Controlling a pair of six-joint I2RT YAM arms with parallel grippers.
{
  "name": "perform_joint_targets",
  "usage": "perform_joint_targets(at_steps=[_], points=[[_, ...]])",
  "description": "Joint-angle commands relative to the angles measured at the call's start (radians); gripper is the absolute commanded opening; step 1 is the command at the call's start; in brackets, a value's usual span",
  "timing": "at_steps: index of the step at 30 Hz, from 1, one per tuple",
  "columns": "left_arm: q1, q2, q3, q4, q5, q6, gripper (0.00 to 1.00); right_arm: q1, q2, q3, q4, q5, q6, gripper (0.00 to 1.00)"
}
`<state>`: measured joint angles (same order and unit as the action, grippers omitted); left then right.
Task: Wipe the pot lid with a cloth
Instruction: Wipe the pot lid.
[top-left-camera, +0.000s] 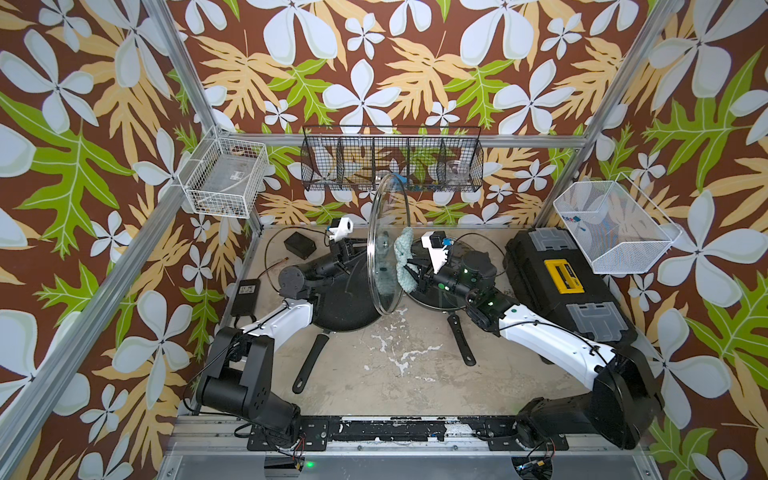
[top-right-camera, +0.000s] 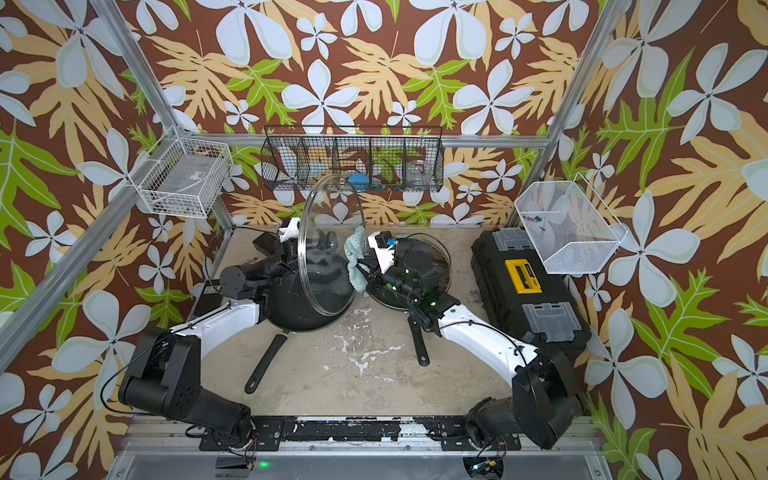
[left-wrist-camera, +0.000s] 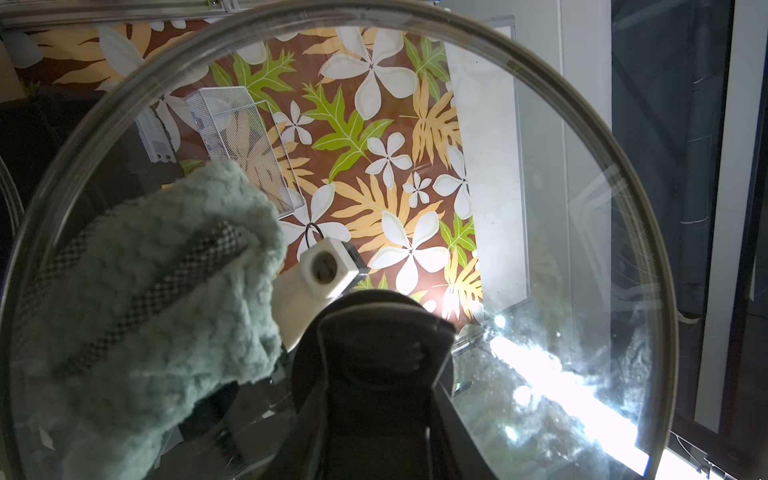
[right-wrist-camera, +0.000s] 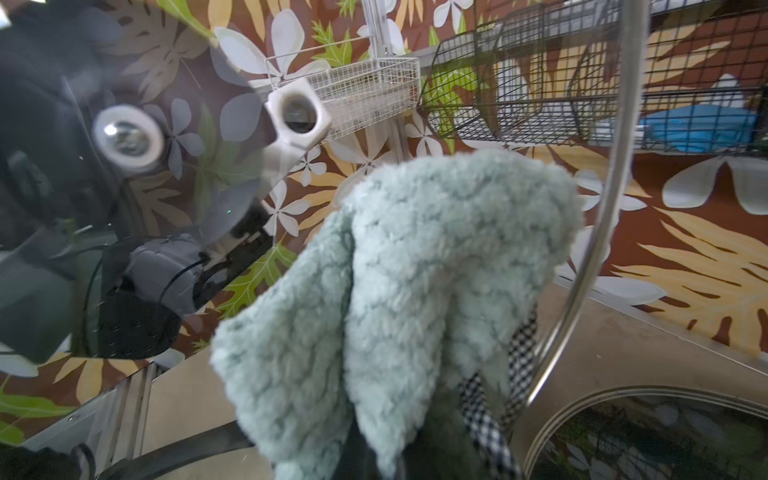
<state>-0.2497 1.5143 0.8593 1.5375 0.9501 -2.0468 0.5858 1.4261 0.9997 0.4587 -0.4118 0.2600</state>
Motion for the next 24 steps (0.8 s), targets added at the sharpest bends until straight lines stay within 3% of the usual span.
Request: perform_joint_targets(at_steps=[1,6,9,15,17,20,24], points=[[0.0,-0.019,0.011,0.334,-0.047,-0.205,0.0,-0.032,0.041,0.063,0.008,0.015,0.021,0.0],[-0.001,-0.017,0.007,0.331,-0.027,-0.184,0.0,-0.049,0.009,0.102,-0.016,0.01,0.002,0.0],[0.001,-0.043,-0.01,0.197,0.001,-0.065,0.0,-0.048,-0.078,0.045,-0.019,0.045,-0.003,0.0],[0.002,-0.175,0.033,-0.424,0.015,0.457,0.0,-0.049,-0.287,-0.068,-0.087,0.153,-0.035,0.0],[0.003,-0.22,0.084,-0.728,-0.027,0.704,0.0,-0.049,-0.352,-0.086,-0.124,0.188,-0.049,0.0],[0.001,-0.263,0.181,-1.166,-0.18,1.097,0.0,-0.049,-0.432,-0.097,-0.168,0.194,-0.075,0.0],[0.001,-0.323,0.205,-1.386,-0.428,1.377,0.0,-0.042,-0.487,-0.069,-0.234,0.2,-0.105,0.0]])
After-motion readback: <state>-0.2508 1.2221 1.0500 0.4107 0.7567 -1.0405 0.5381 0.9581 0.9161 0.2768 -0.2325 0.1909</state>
